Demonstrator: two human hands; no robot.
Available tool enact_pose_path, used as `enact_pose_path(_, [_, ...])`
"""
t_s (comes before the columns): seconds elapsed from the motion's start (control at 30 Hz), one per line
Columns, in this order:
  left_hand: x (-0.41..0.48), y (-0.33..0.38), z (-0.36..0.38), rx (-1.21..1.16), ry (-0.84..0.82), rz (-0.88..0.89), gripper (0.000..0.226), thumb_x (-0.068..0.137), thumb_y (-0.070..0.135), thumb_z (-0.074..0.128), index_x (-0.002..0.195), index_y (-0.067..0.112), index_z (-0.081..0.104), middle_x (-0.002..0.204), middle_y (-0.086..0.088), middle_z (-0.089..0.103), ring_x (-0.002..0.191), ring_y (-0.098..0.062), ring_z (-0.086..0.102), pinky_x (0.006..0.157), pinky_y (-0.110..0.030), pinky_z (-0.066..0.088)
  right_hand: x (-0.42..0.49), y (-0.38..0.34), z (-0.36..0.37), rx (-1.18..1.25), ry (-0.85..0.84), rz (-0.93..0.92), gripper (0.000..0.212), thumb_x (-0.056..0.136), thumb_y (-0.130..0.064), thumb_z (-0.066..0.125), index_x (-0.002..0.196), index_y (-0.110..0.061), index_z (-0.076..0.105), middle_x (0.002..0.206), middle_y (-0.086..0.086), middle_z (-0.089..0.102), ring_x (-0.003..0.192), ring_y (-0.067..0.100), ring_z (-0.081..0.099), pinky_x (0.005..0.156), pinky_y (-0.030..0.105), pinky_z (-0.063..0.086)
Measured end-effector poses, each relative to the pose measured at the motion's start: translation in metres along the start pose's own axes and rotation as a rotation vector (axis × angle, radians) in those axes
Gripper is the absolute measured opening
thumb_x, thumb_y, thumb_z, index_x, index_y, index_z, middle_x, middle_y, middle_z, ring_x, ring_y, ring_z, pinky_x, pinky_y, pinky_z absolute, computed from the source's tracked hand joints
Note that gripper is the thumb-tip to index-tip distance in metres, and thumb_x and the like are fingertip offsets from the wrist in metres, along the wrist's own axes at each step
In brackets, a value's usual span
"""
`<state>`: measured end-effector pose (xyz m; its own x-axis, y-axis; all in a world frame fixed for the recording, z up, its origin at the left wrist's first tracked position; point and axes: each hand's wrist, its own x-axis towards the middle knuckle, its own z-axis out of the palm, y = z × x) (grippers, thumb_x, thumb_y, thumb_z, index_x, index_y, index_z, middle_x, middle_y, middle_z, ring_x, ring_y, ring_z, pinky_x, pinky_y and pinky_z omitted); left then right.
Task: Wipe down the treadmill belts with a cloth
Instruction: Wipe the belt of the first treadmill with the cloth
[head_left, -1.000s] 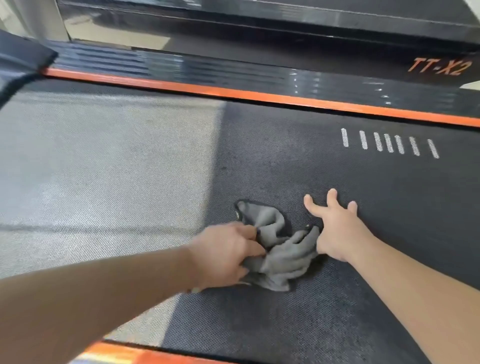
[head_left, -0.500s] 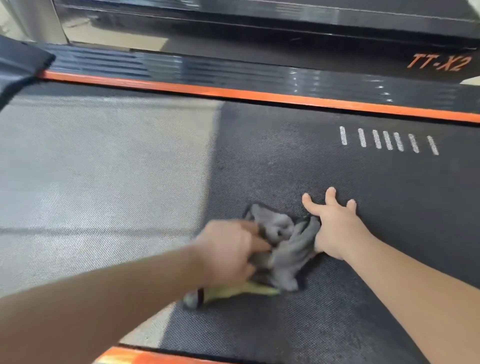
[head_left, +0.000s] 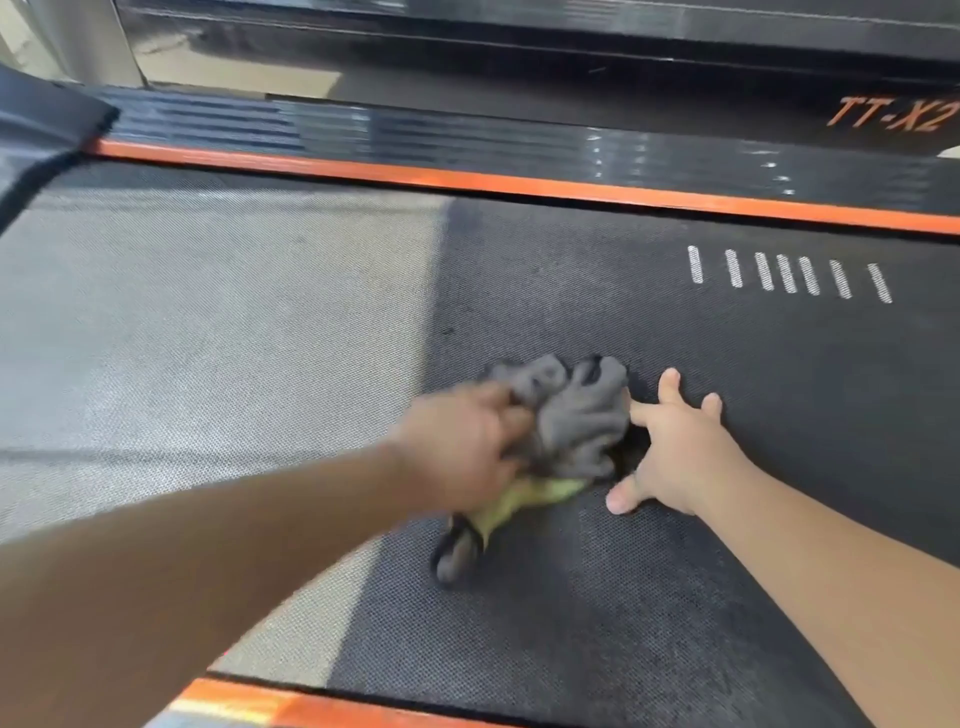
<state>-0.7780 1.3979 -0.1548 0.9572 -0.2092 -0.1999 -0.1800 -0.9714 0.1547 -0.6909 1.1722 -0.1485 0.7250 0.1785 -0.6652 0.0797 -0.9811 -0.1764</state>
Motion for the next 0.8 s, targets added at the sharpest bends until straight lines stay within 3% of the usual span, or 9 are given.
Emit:
enact_pose_path(0.1, [0.032, -0.044, -0.013, -0.039, 0.056, -0.414, 0.033, 0.097, 0.055, 0.048, 0.120, 0.035, 0.061, 0.123, -0.003, 0.058, 0.105, -0.031, 0.062, 0.074, -0.034, 0.048, -0.001, -0.001, -0.001, -0.042, 0.002, -0.003, 0.133, 0.062, -0.038, 0.098, 0.157, -0.057, 0.007, 0.167, -0.010, -0.027, 0.153, 0.042, -0.022, 0.114, 0.074, 0.027])
enact_pose_path(0.17, [0.036, -0.029, -0.001, -0.094, 0.090, -0.529, 0.038, 0.096, 0.055, 0.045, 0.116, 0.026, 0.060, 0.116, -0.008, 0.058, 0.098, -0.033, 0.061, 0.072, -0.036, 0.046, 0.000, -0.002, 0.000, -0.067, 0.009, -0.002, 0.135, 0.062, -0.041, 0.097, 0.157, -0.057, 0.003, 0.167, -0.008, -0.027, 0.152, 0.044, -0.021, 0.113, 0.074, 0.028])
enact_pose_path(0.23, [0.021, 0.009, 0.007, -0.115, 0.060, -0.441, 0.046, 0.096, 0.061, 0.044, 0.114, 0.021, 0.059, 0.111, -0.008, 0.056, 0.099, -0.033, 0.060, 0.076, -0.038, 0.048, 0.002, -0.003, -0.001, -0.086, 0.002, 0.010, 0.135, 0.063, -0.043, 0.097, 0.156, -0.057, 0.001, 0.166, -0.007, -0.028, 0.152, 0.045, -0.021, 0.113, 0.073, 0.031])
enact_pose_path(0.33, [-0.025, 0.053, 0.003, -0.083, -0.098, -0.053, 0.065, 0.089, 0.075, 0.047, 0.123, 0.021, 0.052, 0.115, -0.004, 0.051, 0.099, -0.029, 0.058, 0.084, -0.041, 0.053, 0.003, -0.002, 0.001, -0.055, 0.018, 0.002, 0.129, 0.061, -0.039, 0.099, 0.156, -0.056, 0.014, 0.166, -0.011, -0.027, 0.153, 0.042, -0.019, 0.113, 0.071, 0.030])
enact_pose_path(0.43, [-0.033, 0.034, -0.006, 0.029, -0.199, 0.117, 0.074, 0.086, 0.078, 0.051, 0.139, 0.025, 0.044, 0.125, -0.003, 0.048, 0.110, -0.027, 0.054, 0.085, -0.041, 0.053, 0.001, 0.001, 0.002, -0.012, 0.028, -0.007, 0.121, 0.059, -0.036, 0.100, 0.154, -0.055, 0.026, 0.166, -0.015, -0.025, 0.153, 0.039, -0.018, 0.114, 0.071, 0.028])
enact_pose_path(0.53, [0.002, -0.014, -0.014, 0.091, -0.172, -0.115, 0.071, 0.088, 0.077, 0.048, 0.142, 0.031, 0.046, 0.136, -0.003, 0.051, 0.121, -0.030, 0.056, 0.094, -0.042, 0.054, 0.000, -0.001, 0.000, -0.037, 0.013, -0.013, 0.130, 0.059, -0.040, 0.099, 0.156, -0.057, 0.015, 0.166, -0.012, -0.026, 0.153, 0.041, -0.020, 0.113, 0.073, 0.029])
enact_pose_path(0.63, [0.025, -0.042, -0.011, 0.038, -0.049, -0.491, 0.072, 0.090, 0.078, 0.040, 0.131, 0.021, 0.053, 0.119, -0.010, 0.058, 0.103, -0.033, 0.062, 0.078, -0.041, 0.054, -0.001, -0.003, -0.003, -0.052, -0.014, 0.005, 0.134, 0.063, -0.040, 0.097, 0.157, -0.057, 0.004, 0.166, -0.008, -0.028, 0.152, 0.044, -0.022, 0.113, 0.075, 0.028])
enact_pose_path(0.7, [0.020, -0.017, -0.002, 0.025, -0.015, -0.488, 0.070, 0.090, 0.077, 0.034, 0.122, 0.017, 0.054, 0.110, -0.010, 0.057, 0.097, -0.032, 0.061, 0.074, -0.039, 0.052, -0.001, -0.004, -0.003, -0.056, -0.007, 0.006, 0.135, 0.062, -0.039, 0.098, 0.157, -0.057, 0.003, 0.167, -0.008, -0.028, 0.152, 0.044, -0.022, 0.112, 0.075, 0.028])
enact_pose_path(0.8, [-0.018, 0.034, 0.004, 0.006, -0.053, -0.162, 0.062, 0.093, 0.071, 0.037, 0.121, 0.018, 0.052, 0.113, -0.009, 0.057, 0.098, -0.034, 0.062, 0.076, -0.037, 0.049, 0.000, -0.003, -0.001, -0.046, 0.001, 0.006, 0.135, 0.062, -0.039, 0.098, 0.156, -0.058, 0.004, 0.166, -0.009, -0.029, 0.152, 0.043, -0.023, 0.113, 0.074, 0.027])
